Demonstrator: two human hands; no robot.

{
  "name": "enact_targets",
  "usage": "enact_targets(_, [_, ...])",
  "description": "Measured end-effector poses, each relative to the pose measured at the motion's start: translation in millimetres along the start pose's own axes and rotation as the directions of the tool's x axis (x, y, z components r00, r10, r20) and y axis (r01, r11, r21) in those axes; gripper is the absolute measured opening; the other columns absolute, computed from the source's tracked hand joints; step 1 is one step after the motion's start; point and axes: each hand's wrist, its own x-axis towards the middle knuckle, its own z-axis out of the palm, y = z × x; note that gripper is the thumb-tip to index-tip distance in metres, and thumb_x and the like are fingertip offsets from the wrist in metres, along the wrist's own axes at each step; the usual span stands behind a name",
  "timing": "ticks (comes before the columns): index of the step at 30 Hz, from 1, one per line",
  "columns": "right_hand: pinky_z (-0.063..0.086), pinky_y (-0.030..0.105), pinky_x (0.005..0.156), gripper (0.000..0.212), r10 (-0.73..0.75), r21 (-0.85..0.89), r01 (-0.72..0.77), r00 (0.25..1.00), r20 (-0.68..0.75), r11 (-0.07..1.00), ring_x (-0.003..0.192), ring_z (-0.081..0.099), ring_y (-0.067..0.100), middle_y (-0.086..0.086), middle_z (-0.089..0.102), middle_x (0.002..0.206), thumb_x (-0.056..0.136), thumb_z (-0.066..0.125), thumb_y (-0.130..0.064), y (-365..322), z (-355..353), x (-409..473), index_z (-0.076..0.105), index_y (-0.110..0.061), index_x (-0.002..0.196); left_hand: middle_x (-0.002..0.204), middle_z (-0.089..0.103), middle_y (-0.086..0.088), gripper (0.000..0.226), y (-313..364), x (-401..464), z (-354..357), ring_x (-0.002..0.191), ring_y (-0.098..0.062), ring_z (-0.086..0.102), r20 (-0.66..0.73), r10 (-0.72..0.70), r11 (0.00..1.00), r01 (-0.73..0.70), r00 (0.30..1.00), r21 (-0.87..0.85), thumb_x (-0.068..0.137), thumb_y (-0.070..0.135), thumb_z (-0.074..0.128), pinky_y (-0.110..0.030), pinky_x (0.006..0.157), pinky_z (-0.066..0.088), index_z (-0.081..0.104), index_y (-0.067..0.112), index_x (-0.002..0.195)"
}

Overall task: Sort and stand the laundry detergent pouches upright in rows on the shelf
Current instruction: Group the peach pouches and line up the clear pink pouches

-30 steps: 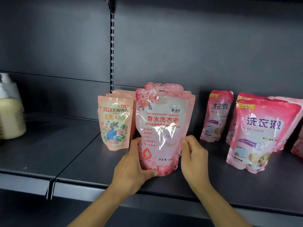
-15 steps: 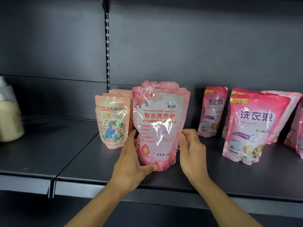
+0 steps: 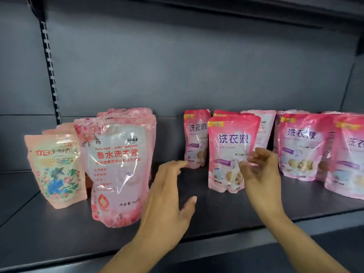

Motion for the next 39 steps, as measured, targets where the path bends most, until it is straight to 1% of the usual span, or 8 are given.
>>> enact_targets(10, [0.045, 0.014, 0.077, 0.028, 0.186, 0.025, -0.203, 0.932, 0.311, 0.979, 0.097, 0.056, -0.002, -0.021, 0.056, 0.103, 0.09, 0.06, -0.025, 55.4, -26.0, 94.7, 0.046, -0.024, 0.114, 0.12, 0.046, 0.023, 0.08, 6.1, 73.1, 104.8, 0.107, 0.014, 0.049, 0.23, -0.336, 0.901, 0.383, 0.913, -0.205, 0.075, 0.02, 0.077, -0.005, 0.083, 0.041, 0.02, 0.038, 0.129])
enact_targets(12, [0.049, 0.014, 0.073, 0.014, 0.178, 0.068, -0.224, 0.895, 0.409, 0.972, 0.092, 0.061, -0.001, -0.013, 0.065, 0.099, 0.092, 0.056, -0.029, 61.2, -23.7, 106.3, 0.057, -0.022, 0.105, 0.106, 0.053, 0.023, 0.076, 9.9, 81.9, 119.1, 0.086, 0.025, 0.053, 0.271, -0.39, 0.864, 0.451, 0.88, -0.224, 0.076, 0.011, 0.075, -0.001, 0.062, 0.044, 0.021, 0.037, 0.122])
enact_targets(15, [0.052, 0.03, 0.075, 0.023, 0.14, 0.125, -0.223, 0.87, 0.473, 0.967, 0.078, 0.063, 0.018, 0.018, 0.066, 0.093, 0.095, 0.052, -0.025, 71.1, -19.1, 116.4, 0.059, -0.004, 0.089, 0.097, 0.063, 0.01, 0.069, 13.7, 86.4, 134.2, 0.077, 0.009, 0.062, 0.231, -0.464, 0.838, 0.508, 0.855, -0.2, 0.078, 0.014, 0.073, -0.006, 0.057, 0.047, 0.026, 0.029, 0.126])
enact_targets(19, [0.053, 0.035, 0.073, 0.028, 0.129, 0.177, -0.229, 0.885, 0.448, 0.957, 0.075, 0.059, 0.031, 0.027, 0.062, 0.096, 0.096, 0.049, -0.02, 83.1, -23.0, 125.5, 0.054, 0.007, 0.091, 0.083, 0.067, 0.001, 0.067, 26.9, 89.2, 148.5, 0.071, 0.002, 0.064, 0.164, -0.489, 0.844, 0.512, 0.857, -0.158, 0.076, 0.018, 0.076, -0.011, 0.055, 0.047, 0.027, 0.029, 0.122])
enact_targets(21, [0.055, 0.022, 0.066, 0.021, 0.151, 0.259, -0.283, 0.889, 0.432, 0.923, 0.077, 0.065, 0.016, 0.014, 0.068, 0.09, 0.097, 0.047, -0.015, 87.2, -33.4, 129.2, 0.059, 0.002, 0.089, 0.082, 0.068, 0.006, 0.069, 34.9, 92.2, 158.5, 0.073, 0.001, 0.065, 0.158, -0.473, 0.858, 0.493, 0.867, -0.141, 0.076, 0.021, 0.076, -0.012, 0.057, 0.048, 0.026, 0.031, 0.123])
enact_targets(26, [0.054, 0.03, 0.061, 0.02, 0.252, 0.368, -0.349, 0.924, 0.287, 0.862, 0.067, 0.061, 0.01, 0.003, 0.065, 0.072, 0.098, 0.045, -0.013, 101.1, -68.7, 137.5, 0.054, -0.008, 0.08, 0.109, 0.064, 0.022, 0.075, 54.2, 103.5, 193.7, 0.094, 0.009, 0.062, 0.241, -0.371, 0.9, 0.411, 0.897, -0.144, 0.08, 0.025, 0.072, -0.014, 0.08, 0.053, 0.019, 0.04, 0.131])
enact_targets(32, [0.041, 0.03, 0.057, 0.027, 0.234, 0.229, -0.229, 0.972, 0.006, 0.946, 0.062, 0.052, 0.016, 0.001, 0.054, 0.069, 0.099, 0.042, -0.015, 105.1, -116.3, 144.3, 0.045, -0.019, 0.073, 0.122, 0.056, 0.018, 0.068, 77.4, 122.2, 243.9, 0.109, -0.001, 0.057, 0.299, -0.251, 0.946, 0.299, 0.921, -0.127, 0.079, 0.036, 0.07, -0.033, 0.096, 0.049, 0.021, 0.038, 0.126])
enact_targets(39, [0.038, 0.031, 0.054, 0.027, 0.173, 0.12, -0.152, 0.966, -0.192, 0.981, 0.057, 0.043, 0.017, 0.002, 0.046, 0.066, 0.098, 0.042, -0.009, 111.0, -149.5, 156.9, 0.039, -0.021, 0.074, 0.115, 0.061, 0.004, 0.074, 94.0, 146.0, 287.7, 0.101, -0.014, 0.062, 0.417, -0.188, 0.963, 0.25, 0.889, -0.099, 0.08, 0.04, 0.067, -0.042, 0.089, 0.052, 0.007, 0.045, 0.123])
